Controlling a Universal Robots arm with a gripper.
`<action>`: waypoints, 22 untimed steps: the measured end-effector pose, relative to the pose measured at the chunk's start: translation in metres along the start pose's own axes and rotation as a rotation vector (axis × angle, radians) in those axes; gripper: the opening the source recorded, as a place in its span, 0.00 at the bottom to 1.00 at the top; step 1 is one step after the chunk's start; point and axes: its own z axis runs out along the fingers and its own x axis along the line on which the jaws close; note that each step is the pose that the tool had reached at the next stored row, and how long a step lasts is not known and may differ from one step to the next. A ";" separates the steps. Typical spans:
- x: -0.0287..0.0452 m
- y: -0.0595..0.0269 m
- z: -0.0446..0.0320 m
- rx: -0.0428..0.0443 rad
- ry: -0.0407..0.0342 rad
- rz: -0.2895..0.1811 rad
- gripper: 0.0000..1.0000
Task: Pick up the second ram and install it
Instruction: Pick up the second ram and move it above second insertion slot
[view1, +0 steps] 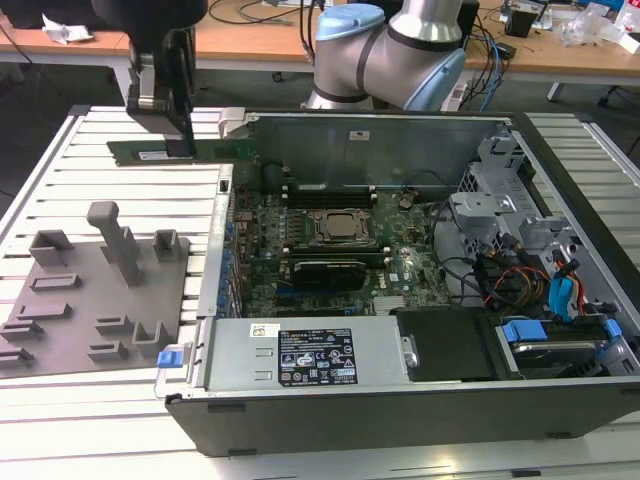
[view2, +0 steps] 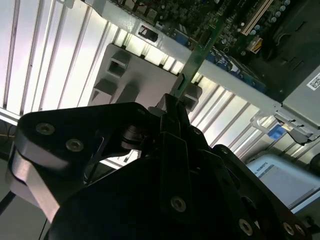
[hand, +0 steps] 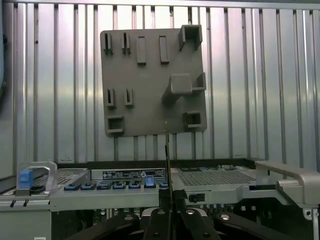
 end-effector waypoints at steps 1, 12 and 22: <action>-0.0001 -0.0024 -0.0001 -0.0002 0.0000 0.000 0.14; -0.0009 -0.0516 -0.0028 -0.0045 0.0000 0.000 0.14; -0.0016 -0.0879 -0.0047 -0.0082 0.0001 0.001 0.14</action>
